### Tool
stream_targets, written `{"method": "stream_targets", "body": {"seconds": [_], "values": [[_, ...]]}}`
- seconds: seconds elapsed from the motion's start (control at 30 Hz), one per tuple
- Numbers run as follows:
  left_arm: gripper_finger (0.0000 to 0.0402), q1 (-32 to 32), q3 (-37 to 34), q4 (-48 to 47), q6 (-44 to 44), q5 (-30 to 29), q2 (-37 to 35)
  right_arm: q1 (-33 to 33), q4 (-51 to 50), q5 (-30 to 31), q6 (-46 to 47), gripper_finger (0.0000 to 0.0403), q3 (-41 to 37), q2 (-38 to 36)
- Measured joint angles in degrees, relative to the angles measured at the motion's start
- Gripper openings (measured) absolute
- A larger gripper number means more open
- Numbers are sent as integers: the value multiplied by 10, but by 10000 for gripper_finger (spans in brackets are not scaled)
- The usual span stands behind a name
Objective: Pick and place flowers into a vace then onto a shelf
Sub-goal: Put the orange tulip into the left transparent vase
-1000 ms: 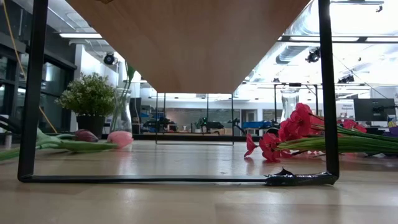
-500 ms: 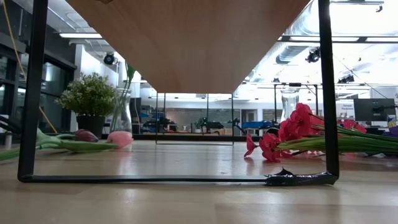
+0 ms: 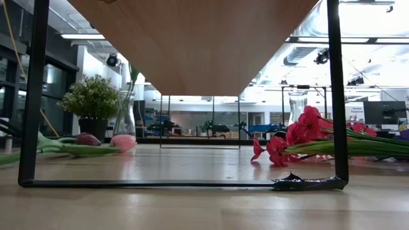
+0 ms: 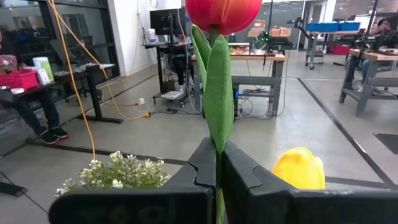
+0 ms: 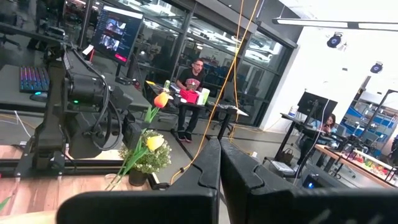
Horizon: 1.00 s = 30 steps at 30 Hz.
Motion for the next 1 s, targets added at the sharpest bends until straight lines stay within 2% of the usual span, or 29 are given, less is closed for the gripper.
{"method": "stream_targets", "body": {"seconds": [0.33,0.73,1.0], "values": [[52,-34,0,-1,0,-10,0,0,0,0,-2,0,0,0],[155,-33,0,-18,0,21,0,0,-2,11,-13,0,0,0],[209,-33,1,-14,0,72,0,0,-16,13,-38,0,0,0]]}}
